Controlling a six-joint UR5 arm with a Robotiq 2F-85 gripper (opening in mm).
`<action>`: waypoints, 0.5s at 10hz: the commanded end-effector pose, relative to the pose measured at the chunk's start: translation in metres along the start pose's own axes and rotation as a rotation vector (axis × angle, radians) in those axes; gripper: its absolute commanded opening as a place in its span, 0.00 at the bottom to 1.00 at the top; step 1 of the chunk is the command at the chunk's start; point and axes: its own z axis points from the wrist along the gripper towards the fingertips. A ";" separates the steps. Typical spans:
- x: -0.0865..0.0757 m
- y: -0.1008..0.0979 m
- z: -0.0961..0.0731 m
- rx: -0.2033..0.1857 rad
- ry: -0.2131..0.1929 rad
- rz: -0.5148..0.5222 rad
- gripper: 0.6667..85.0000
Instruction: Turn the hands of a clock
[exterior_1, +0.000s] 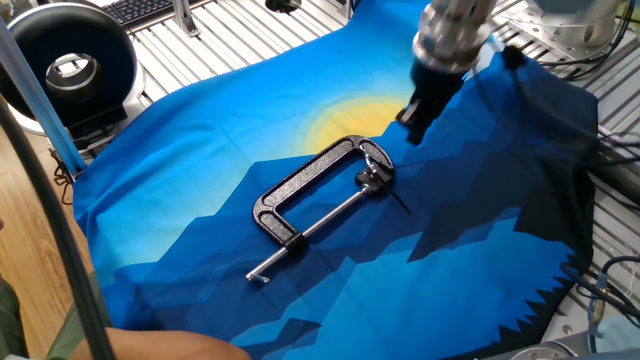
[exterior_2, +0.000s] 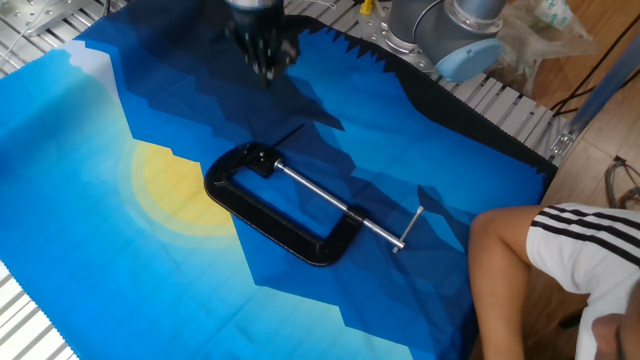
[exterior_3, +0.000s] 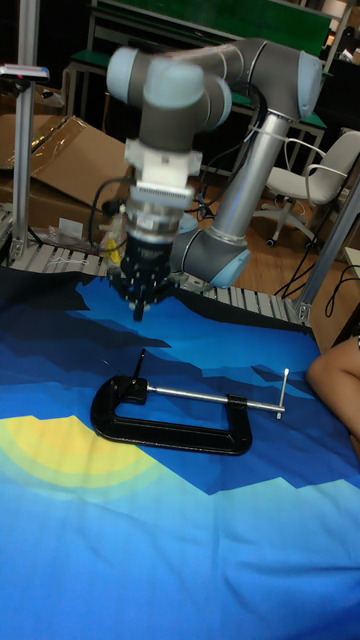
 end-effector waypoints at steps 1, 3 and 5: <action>-0.015 0.000 0.060 -0.021 -0.038 -0.006 0.01; -0.018 -0.006 0.085 -0.008 -0.066 -0.014 0.01; -0.007 -0.010 0.073 0.007 -0.051 -0.019 0.01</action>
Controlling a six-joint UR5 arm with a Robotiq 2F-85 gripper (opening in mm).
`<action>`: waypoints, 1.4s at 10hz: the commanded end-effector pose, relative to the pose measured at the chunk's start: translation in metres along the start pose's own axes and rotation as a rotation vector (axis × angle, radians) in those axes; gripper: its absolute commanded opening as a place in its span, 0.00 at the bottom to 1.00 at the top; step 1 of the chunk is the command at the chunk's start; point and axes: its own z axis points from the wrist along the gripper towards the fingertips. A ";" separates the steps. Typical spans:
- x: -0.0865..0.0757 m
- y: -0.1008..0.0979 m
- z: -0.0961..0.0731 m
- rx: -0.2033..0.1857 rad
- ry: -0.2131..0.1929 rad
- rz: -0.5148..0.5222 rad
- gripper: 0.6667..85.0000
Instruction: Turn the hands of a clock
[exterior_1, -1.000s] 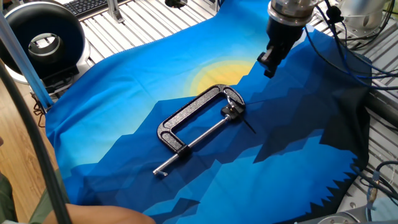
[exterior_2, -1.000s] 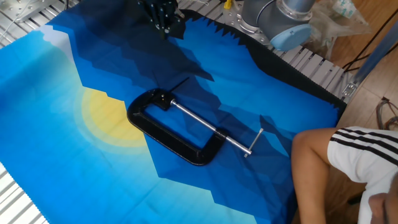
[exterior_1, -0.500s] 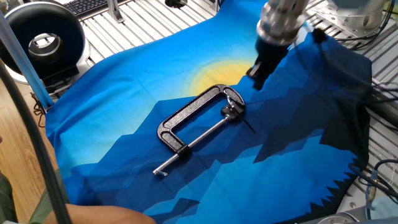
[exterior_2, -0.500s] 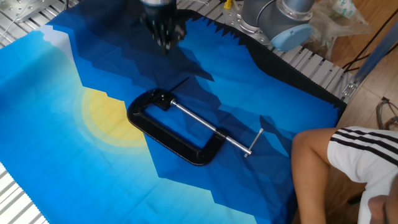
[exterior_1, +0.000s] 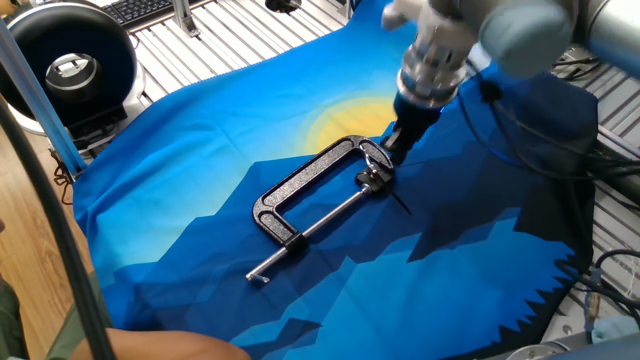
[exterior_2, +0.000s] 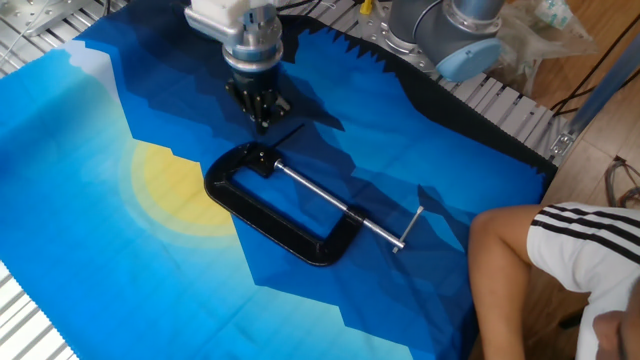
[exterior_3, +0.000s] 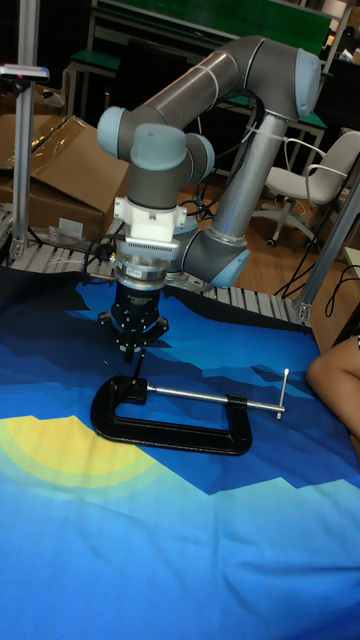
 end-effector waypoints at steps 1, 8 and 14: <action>0.011 -0.002 -0.002 0.005 0.003 0.002 0.01; 0.022 0.000 -0.003 -0.002 0.043 0.027 0.01; -0.023 0.012 0.022 0.003 0.069 0.016 0.01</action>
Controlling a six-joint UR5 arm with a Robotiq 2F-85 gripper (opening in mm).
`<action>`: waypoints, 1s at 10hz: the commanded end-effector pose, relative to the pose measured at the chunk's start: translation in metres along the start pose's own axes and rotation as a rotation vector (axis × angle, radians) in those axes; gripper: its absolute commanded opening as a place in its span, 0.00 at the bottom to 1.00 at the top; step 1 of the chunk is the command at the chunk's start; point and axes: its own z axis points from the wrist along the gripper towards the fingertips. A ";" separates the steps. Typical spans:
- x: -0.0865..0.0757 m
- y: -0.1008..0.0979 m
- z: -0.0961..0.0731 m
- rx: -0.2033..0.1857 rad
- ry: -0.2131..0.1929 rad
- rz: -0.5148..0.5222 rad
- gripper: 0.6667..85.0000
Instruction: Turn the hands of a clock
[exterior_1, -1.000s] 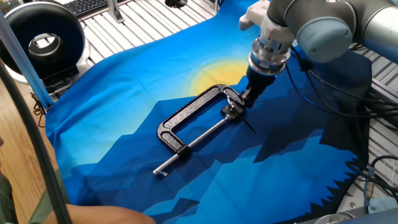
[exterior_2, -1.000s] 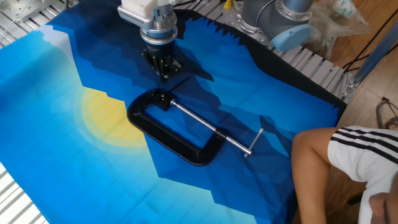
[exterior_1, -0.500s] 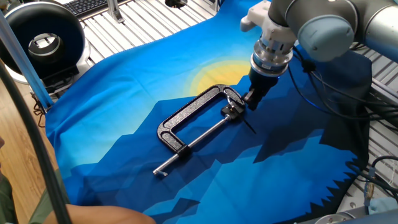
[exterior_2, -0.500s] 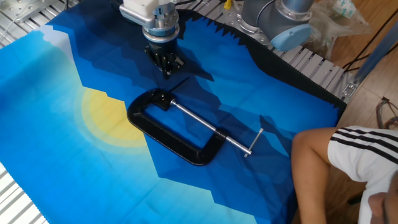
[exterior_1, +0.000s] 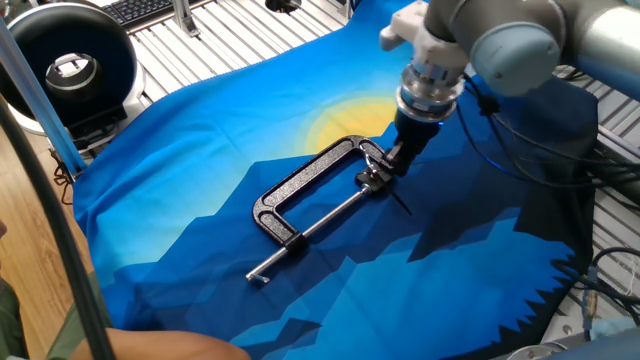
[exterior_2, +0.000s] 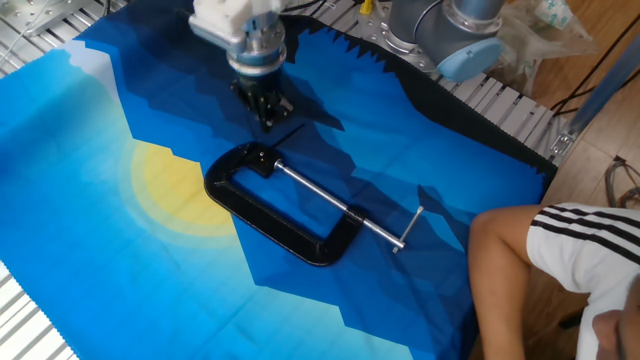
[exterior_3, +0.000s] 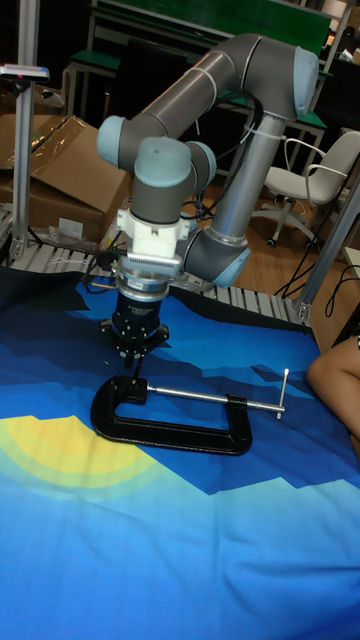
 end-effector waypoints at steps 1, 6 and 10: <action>-0.015 0.007 0.008 -0.005 0.020 0.002 0.01; -0.014 -0.008 0.007 0.053 0.024 -0.039 0.01; -0.009 -0.016 0.007 0.083 0.045 -0.050 0.01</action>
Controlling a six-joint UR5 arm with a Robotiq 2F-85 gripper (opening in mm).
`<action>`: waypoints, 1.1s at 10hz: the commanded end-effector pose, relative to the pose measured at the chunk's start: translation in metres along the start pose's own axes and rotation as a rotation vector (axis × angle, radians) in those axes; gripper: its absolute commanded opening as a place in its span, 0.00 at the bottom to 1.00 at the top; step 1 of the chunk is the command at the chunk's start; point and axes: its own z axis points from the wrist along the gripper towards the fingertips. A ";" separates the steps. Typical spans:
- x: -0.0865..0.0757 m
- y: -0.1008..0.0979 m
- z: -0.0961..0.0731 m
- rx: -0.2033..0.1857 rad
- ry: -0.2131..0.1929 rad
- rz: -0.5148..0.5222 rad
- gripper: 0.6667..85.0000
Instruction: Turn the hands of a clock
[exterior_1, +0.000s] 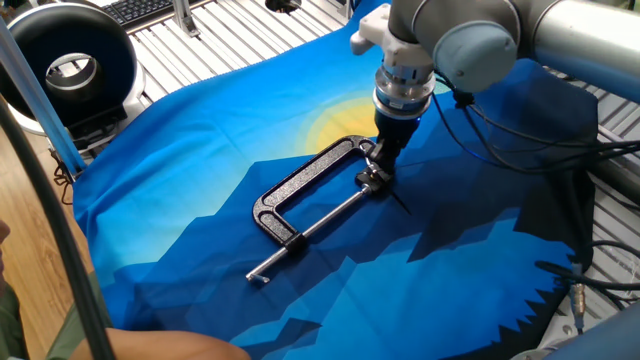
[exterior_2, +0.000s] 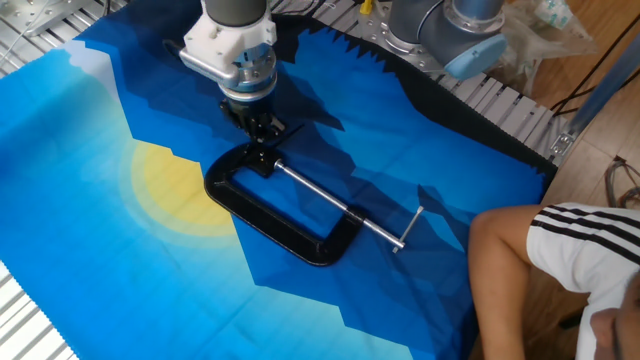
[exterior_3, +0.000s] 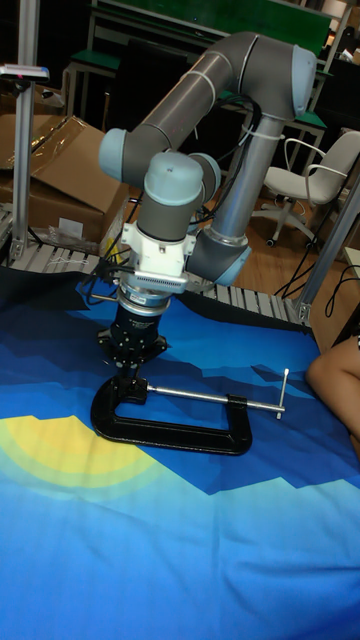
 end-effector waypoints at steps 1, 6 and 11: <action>0.004 -0.004 -0.001 0.012 0.017 0.013 0.01; 0.043 0.013 -0.003 -0.028 -0.017 0.071 0.01; 0.066 0.005 0.022 -0.039 -0.033 0.067 0.01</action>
